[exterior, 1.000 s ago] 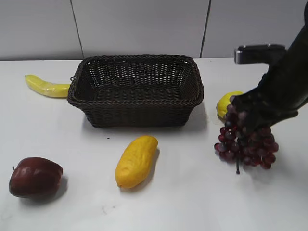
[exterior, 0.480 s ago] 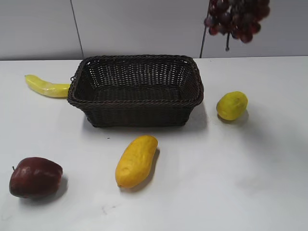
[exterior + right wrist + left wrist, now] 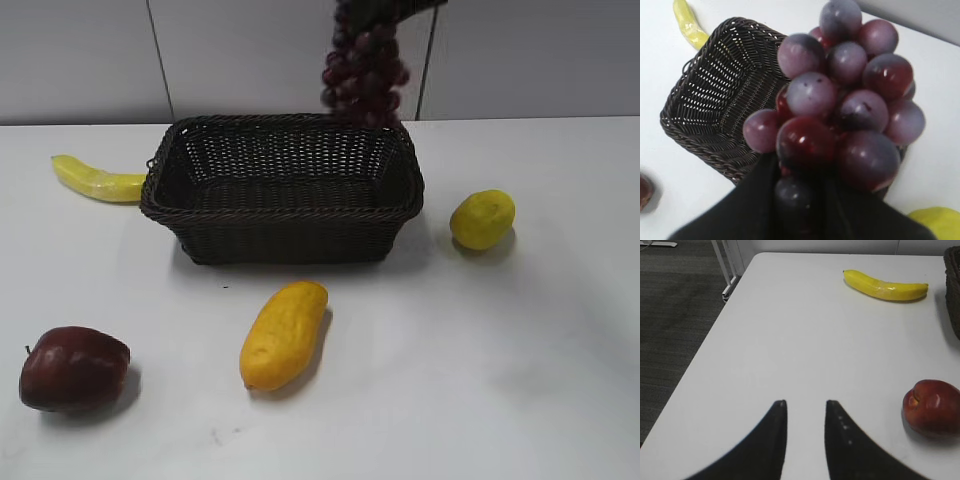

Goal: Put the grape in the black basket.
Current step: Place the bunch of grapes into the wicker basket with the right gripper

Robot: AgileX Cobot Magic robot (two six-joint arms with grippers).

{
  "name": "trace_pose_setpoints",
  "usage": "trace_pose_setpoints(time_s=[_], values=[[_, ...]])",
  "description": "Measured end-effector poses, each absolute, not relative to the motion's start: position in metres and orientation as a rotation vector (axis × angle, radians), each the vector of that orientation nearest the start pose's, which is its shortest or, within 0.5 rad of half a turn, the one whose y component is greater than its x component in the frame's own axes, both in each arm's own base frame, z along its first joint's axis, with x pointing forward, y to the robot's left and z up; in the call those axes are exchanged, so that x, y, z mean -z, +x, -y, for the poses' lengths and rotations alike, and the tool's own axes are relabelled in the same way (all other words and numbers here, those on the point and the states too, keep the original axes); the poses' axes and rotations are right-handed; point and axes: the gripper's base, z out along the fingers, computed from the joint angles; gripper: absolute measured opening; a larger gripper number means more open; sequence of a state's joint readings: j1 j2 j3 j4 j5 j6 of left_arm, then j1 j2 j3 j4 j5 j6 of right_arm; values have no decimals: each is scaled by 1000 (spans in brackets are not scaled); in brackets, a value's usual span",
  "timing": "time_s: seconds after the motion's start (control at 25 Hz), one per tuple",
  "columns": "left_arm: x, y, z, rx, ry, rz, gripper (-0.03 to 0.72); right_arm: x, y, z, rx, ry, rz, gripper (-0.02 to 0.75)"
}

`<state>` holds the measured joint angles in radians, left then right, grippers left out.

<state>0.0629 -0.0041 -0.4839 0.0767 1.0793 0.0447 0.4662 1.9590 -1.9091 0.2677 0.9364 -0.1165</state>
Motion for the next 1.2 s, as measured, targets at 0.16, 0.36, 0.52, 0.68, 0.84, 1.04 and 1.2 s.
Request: trace_pose_setpoints(time_s=[0.16, 0.36, 0.52, 0.68, 0.84, 1.04, 1.2], values=[[-271, -5, -6, -158, -23, -2076, 237, -283, 415, -236, -476, -607, -2449, 145], [-271, -5, -6, -158, -23, -2076, 237, -239, 428, -242, -456, -607, -2518, 143], [-271, -5, -6, -158, -23, -2076, 237, -227, 430, -243, -449, -612, -2540, 242], [-271, -5, -6, -158, -23, -2076, 237, -231, 431, -243, -442, -625, -2535, 515], [-271, -5, -6, -158, -23, -2076, 236, -244, 432, -241, -413, -658, -2543, 642], [-271, -5, -6, -158, -23, -2076, 236, -276, 438, -220, -381, -629, -2584, 652], [-271, -5, -6, -158, -23, -2076, 230, -287, 452, -173, -317, -526, -2654, 631]])
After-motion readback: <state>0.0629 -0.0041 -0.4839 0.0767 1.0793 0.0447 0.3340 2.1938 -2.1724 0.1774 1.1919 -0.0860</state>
